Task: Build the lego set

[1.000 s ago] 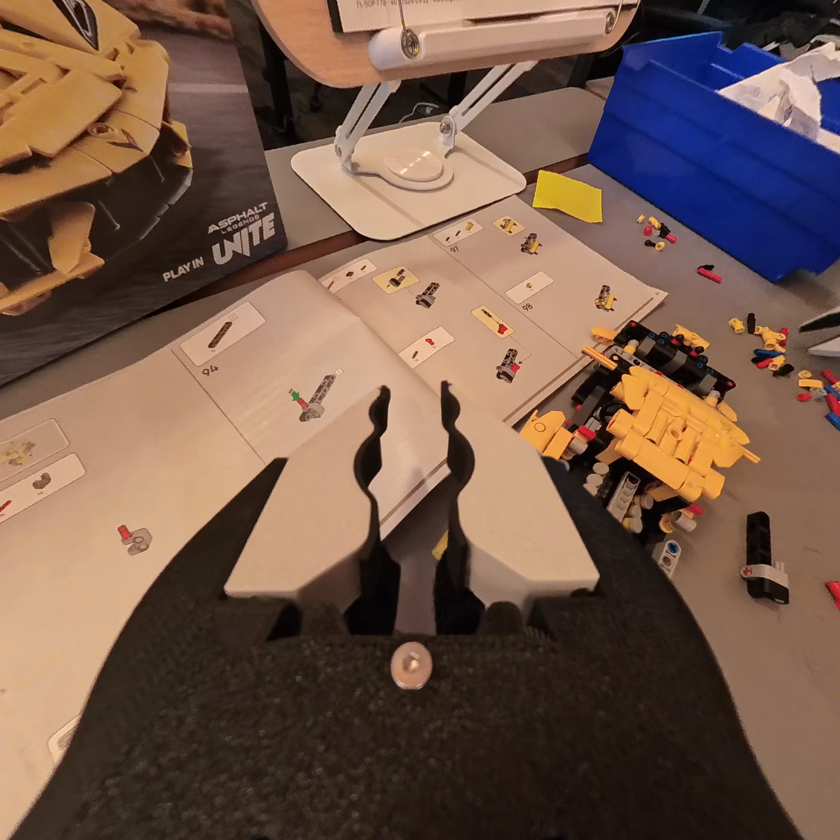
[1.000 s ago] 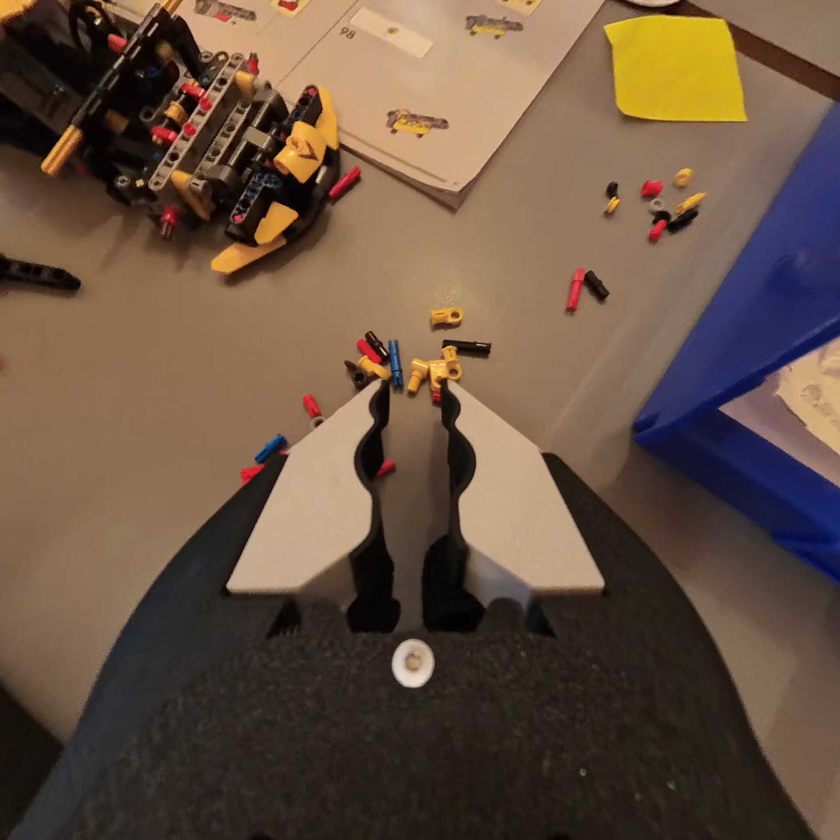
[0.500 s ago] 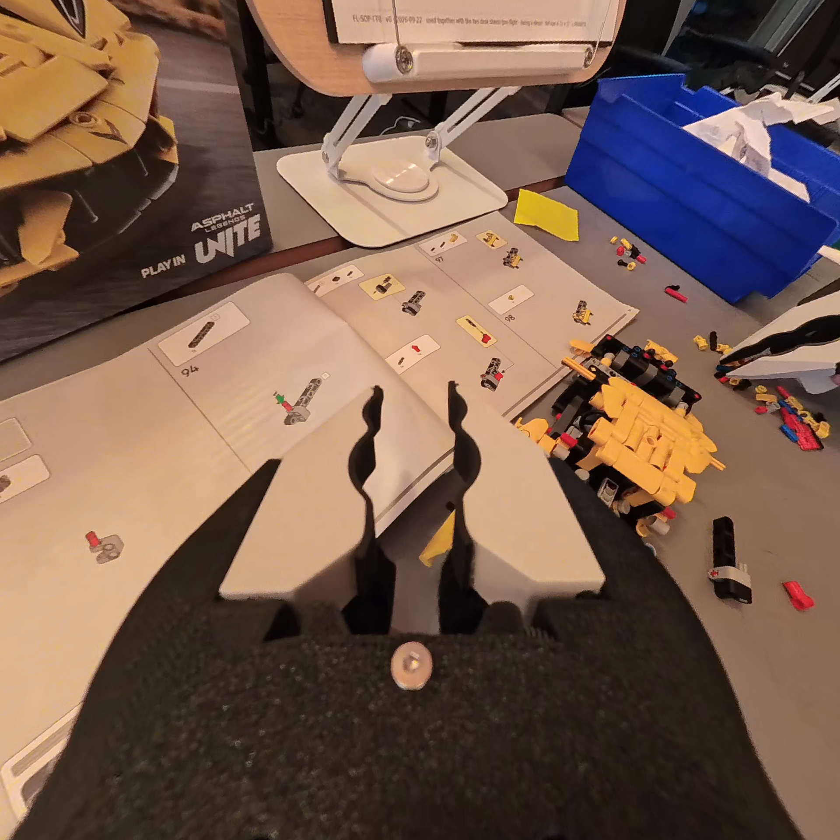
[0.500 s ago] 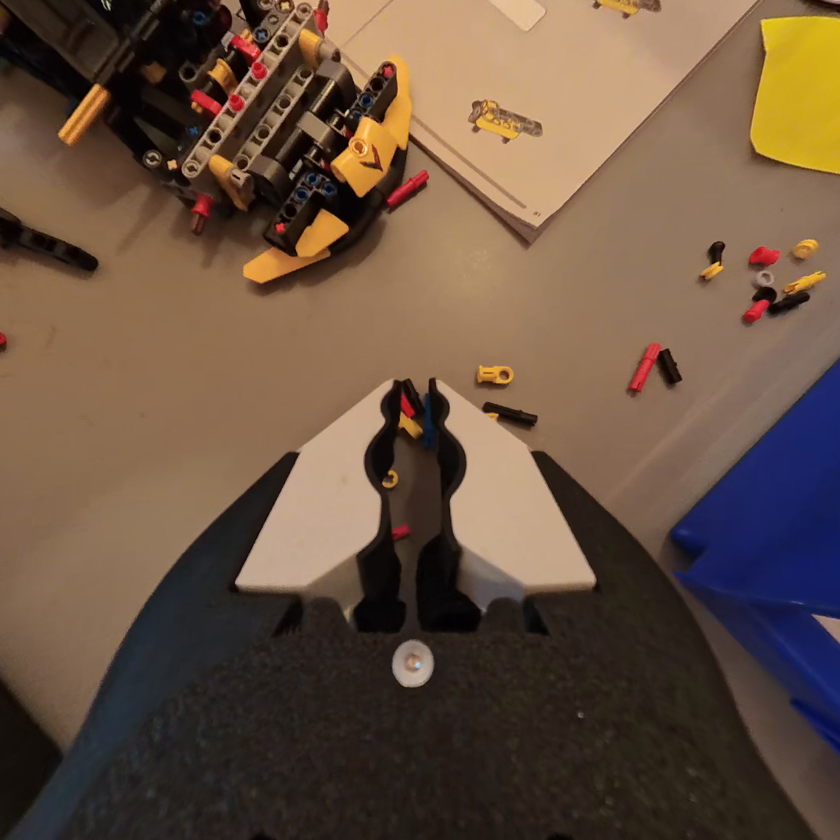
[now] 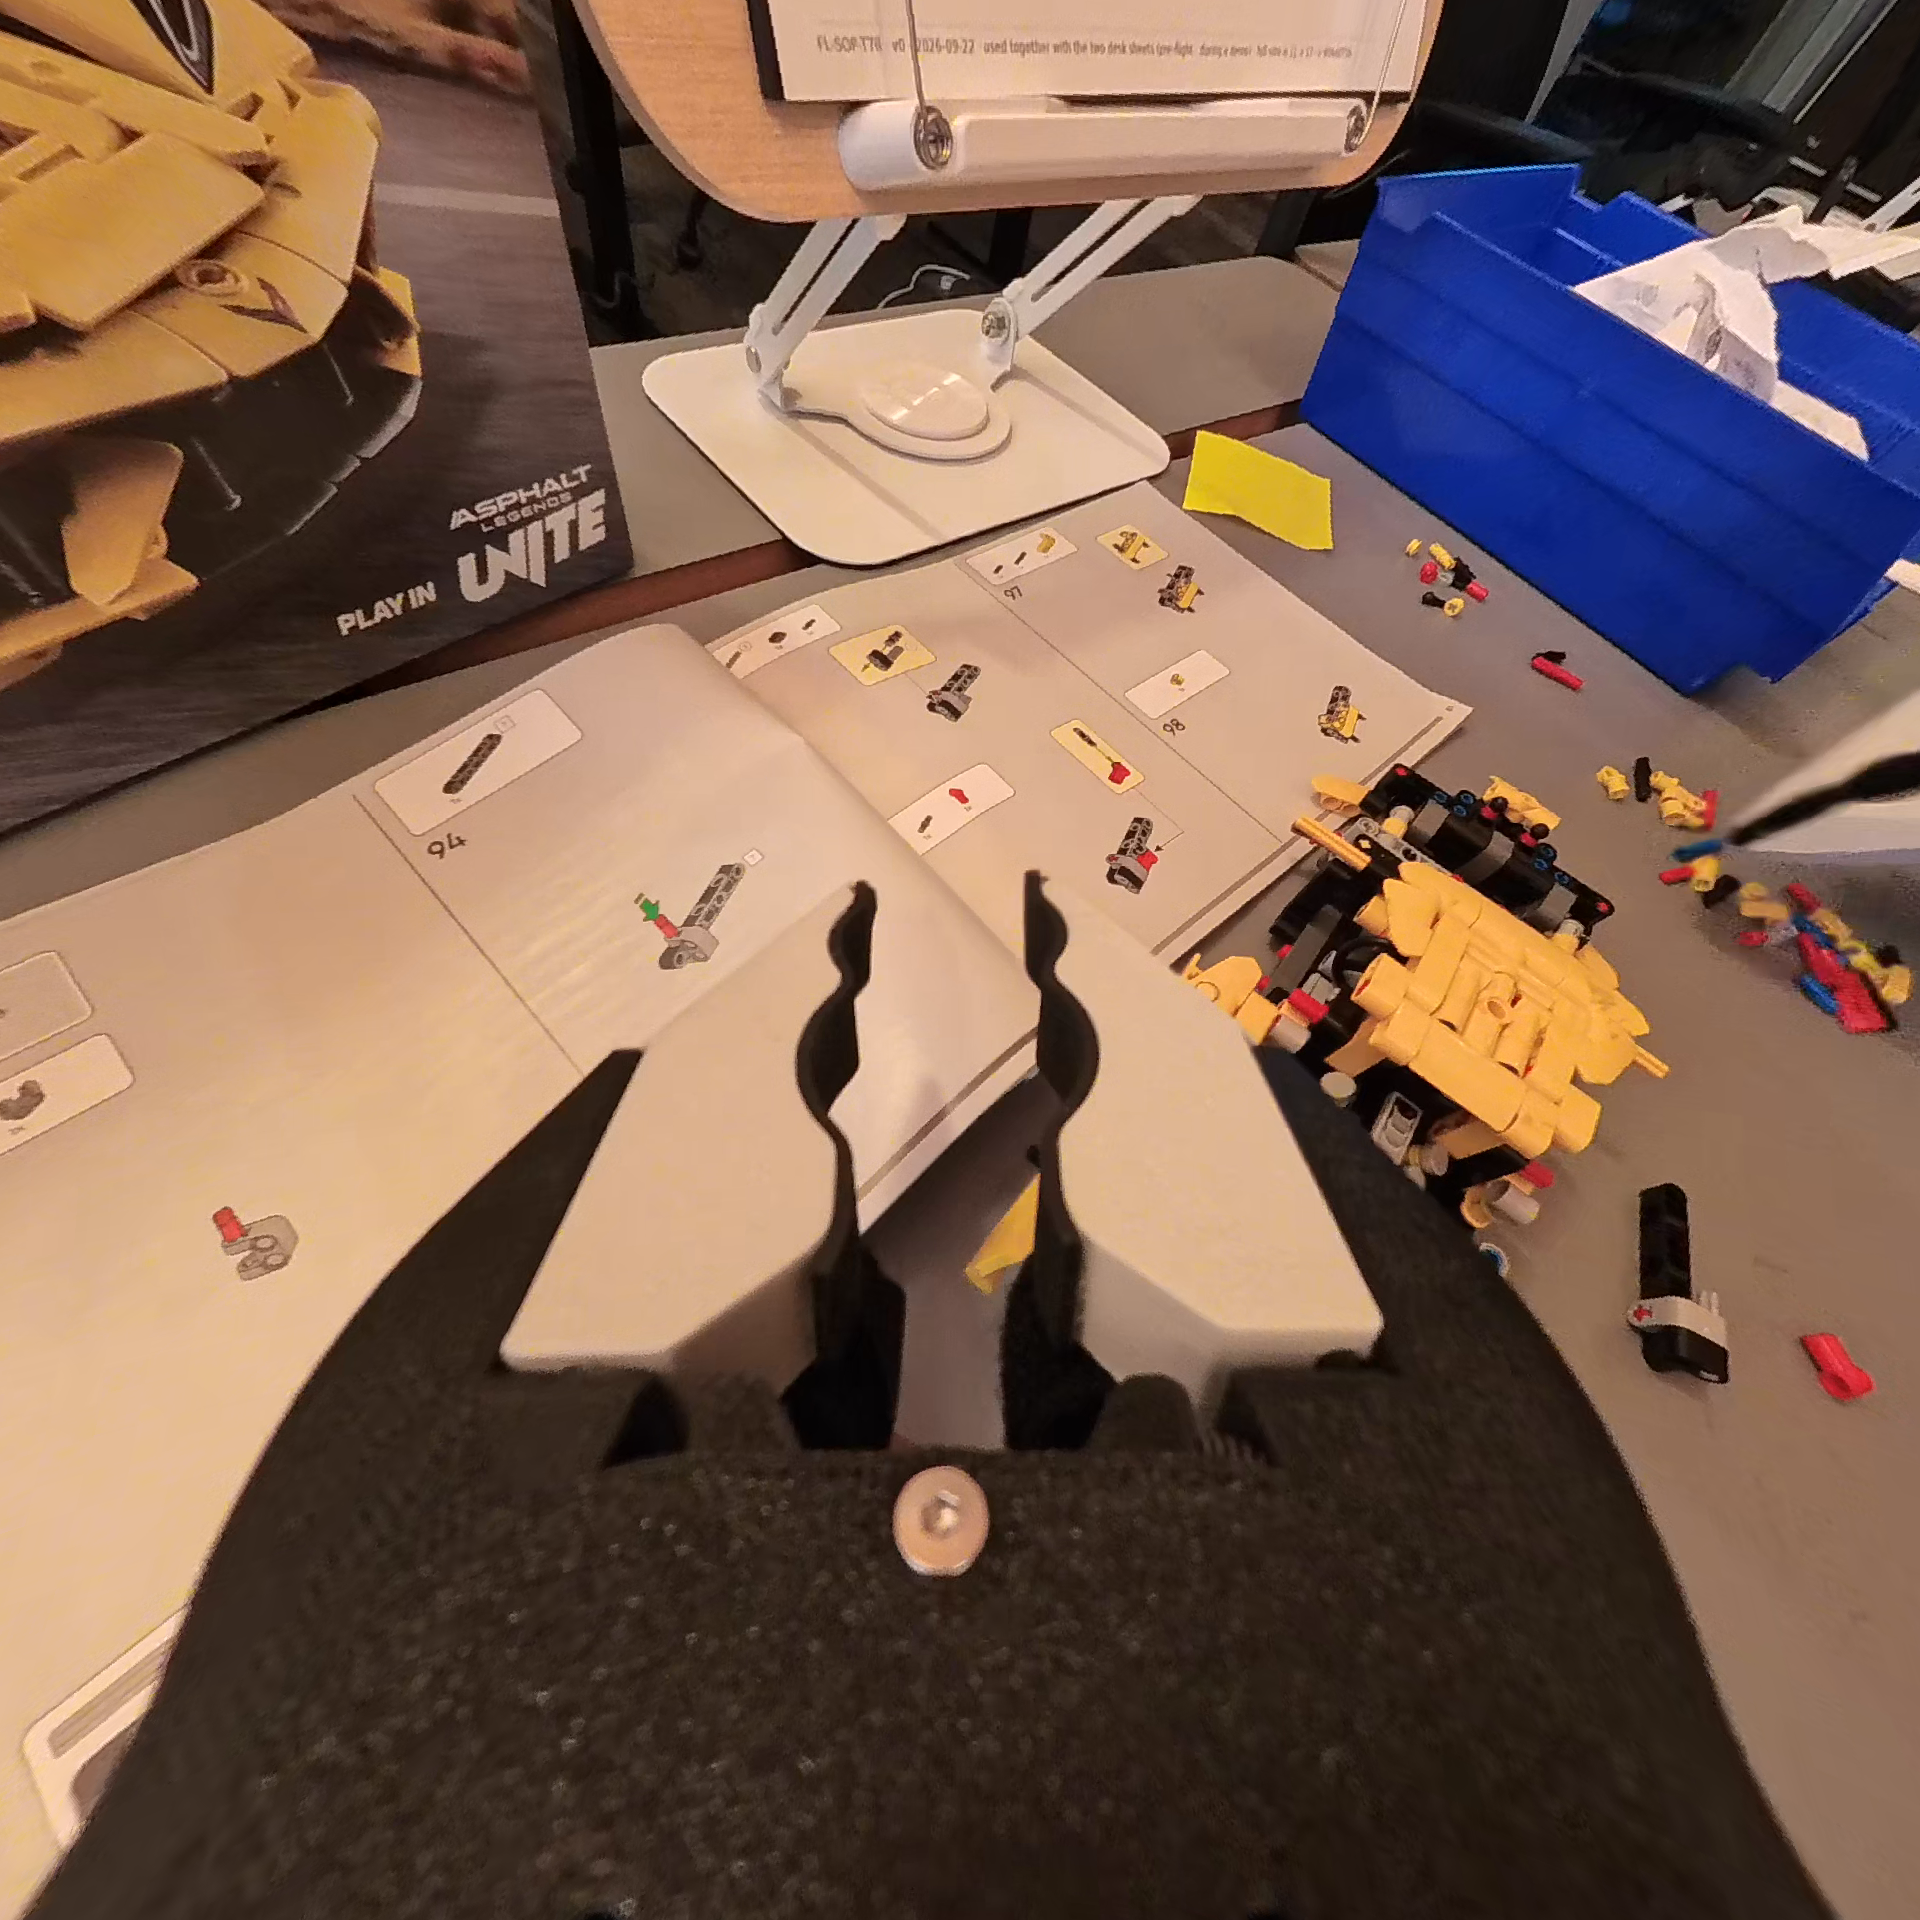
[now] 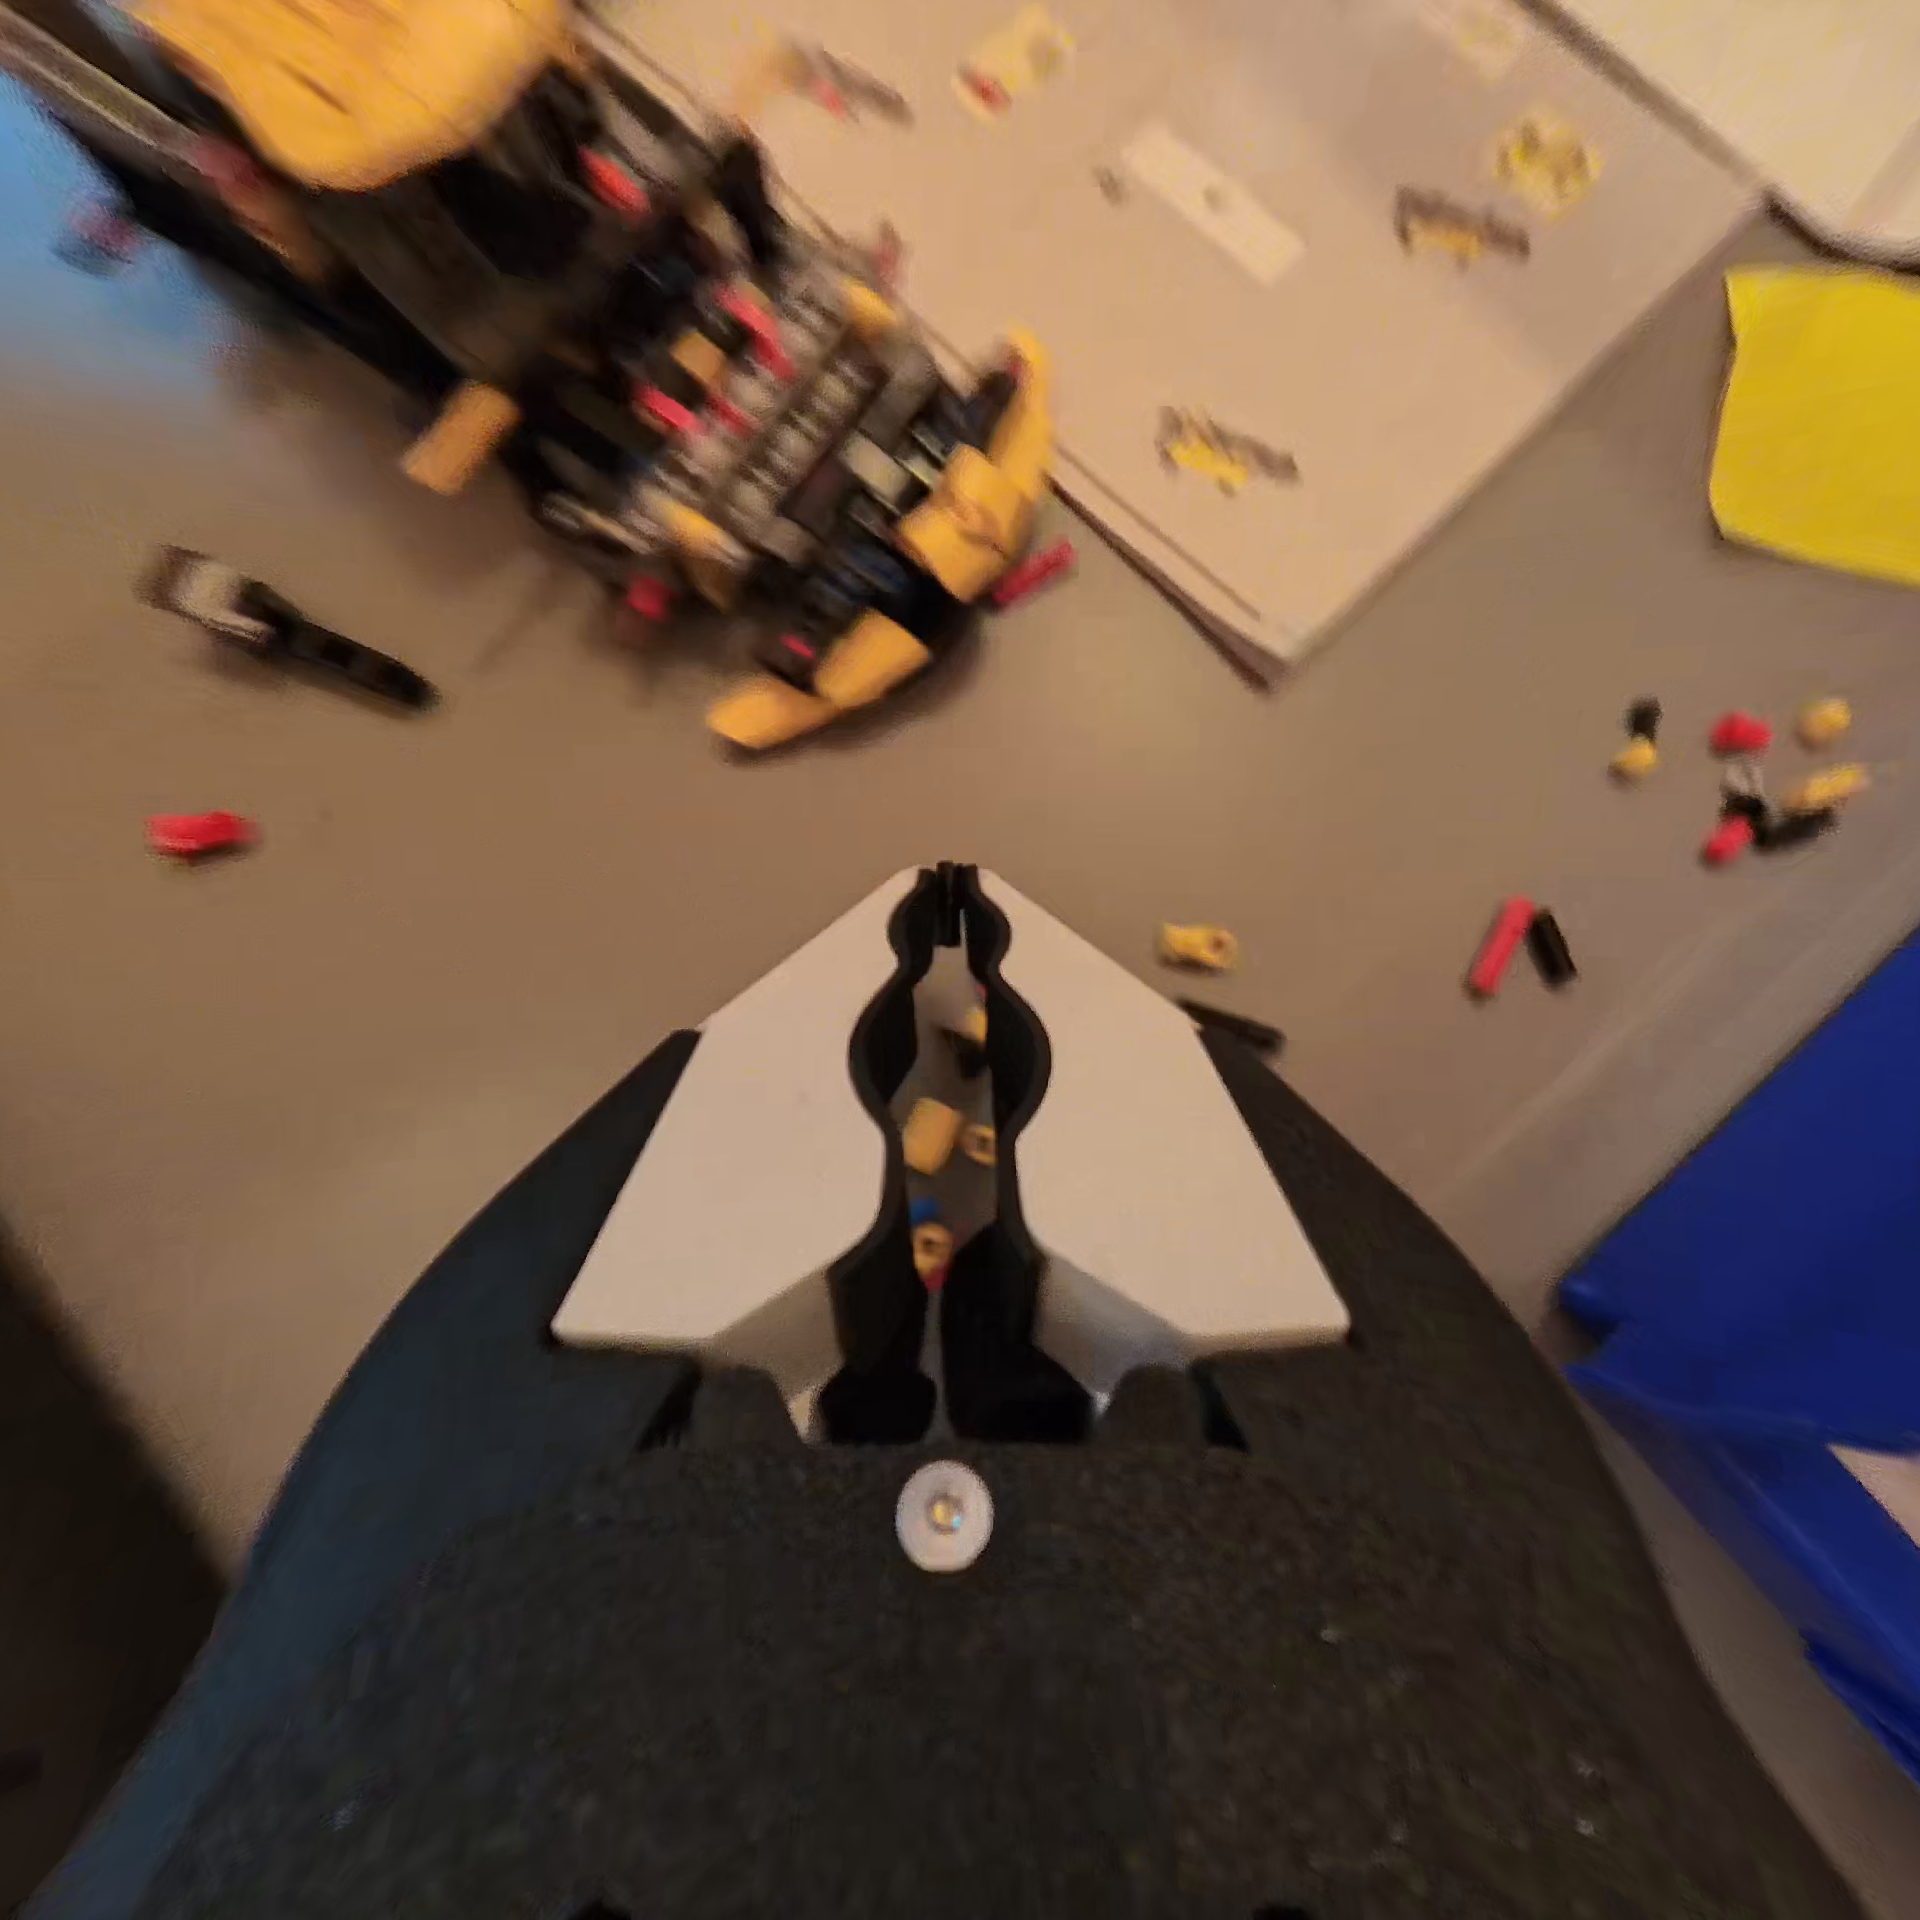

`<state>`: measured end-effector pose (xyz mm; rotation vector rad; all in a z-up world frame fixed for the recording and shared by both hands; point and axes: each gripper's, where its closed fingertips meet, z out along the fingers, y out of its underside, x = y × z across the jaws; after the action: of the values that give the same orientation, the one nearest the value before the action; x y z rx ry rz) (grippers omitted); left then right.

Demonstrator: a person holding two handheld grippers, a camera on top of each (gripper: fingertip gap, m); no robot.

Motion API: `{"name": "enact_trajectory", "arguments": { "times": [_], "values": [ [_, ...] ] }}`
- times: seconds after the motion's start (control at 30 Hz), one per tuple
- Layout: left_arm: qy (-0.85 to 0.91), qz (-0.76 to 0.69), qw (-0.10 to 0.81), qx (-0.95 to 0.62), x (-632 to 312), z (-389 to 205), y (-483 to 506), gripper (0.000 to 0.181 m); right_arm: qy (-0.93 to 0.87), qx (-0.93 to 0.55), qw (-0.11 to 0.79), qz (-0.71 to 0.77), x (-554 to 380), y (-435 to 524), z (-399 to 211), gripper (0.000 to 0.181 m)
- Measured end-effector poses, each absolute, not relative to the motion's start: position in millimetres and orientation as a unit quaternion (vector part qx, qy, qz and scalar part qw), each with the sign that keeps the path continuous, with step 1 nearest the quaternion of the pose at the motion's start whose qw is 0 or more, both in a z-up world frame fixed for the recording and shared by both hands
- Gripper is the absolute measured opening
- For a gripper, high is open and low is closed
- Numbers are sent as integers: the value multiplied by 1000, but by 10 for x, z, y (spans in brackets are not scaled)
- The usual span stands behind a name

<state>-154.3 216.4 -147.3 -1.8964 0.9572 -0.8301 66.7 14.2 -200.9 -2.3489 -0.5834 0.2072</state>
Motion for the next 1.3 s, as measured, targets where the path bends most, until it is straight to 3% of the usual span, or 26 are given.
{"name": "enact_trajectory", "arguments": {
  "times": [0.1, 0.27, 0.67, 0.97, 1.17, 1.3],
  "values": [
    [381, -321, 415, -761, -1559, -1508, 2183, 29, -302, -872, 360, 137, 38, -53, -1809, 4],
    [379, -319, 412, -765, -1560, -1534, 2191, 29, -384, -853, 289, 204, -743, -456, -2105, 4],
    [382, -320, 414, -762, -1555, -1500, 2170, 29, -371, -866, 280, 185, -743, -463, -2325, 5],
    [383, -320, 414, -761, -1556, -1495, 2168, 29, -393, -849, 308, 175, -936, -465, -2216, 19],
    [384, -322, 415, -760, -1558, -1482, 2164, 29, -402, -851, 297, 159, -948, -448, -2325, 15],
    [409, -423, 397, -704, -1392, -1222, 1842, 30, -426, -840, 311, 131, -915, -380, -2270, 15]
  ]
}}
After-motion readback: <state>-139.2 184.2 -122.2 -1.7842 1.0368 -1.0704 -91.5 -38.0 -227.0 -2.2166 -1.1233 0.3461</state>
